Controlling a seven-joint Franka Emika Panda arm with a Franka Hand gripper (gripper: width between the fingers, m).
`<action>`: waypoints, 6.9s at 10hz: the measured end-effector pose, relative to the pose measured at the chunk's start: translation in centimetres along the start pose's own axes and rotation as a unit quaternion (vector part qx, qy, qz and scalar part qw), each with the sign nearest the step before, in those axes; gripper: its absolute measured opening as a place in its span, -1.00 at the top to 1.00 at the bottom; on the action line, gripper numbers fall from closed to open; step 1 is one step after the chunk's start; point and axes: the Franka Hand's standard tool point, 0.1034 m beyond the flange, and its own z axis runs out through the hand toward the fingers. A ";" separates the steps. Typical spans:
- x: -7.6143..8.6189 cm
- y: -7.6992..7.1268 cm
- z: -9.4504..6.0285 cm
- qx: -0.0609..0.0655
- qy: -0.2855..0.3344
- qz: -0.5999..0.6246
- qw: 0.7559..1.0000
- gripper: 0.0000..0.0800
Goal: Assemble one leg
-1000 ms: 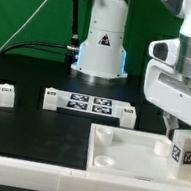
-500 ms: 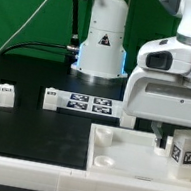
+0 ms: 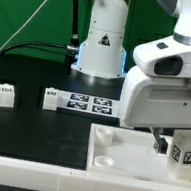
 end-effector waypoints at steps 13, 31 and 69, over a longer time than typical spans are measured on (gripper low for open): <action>0.0 0.1 0.1 0.001 0.009 0.599 0.801 0.27; 0.0 -0.4 0.2 0.000 0.007 0.107 0.994 -0.62; 0.1 0.3 0.2 -0.012 0.013 0.046 0.999 0.27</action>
Offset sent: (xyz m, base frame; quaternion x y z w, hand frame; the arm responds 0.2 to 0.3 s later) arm 0.0000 0.0000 0.0000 0.0000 0.0000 0.0899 0.9960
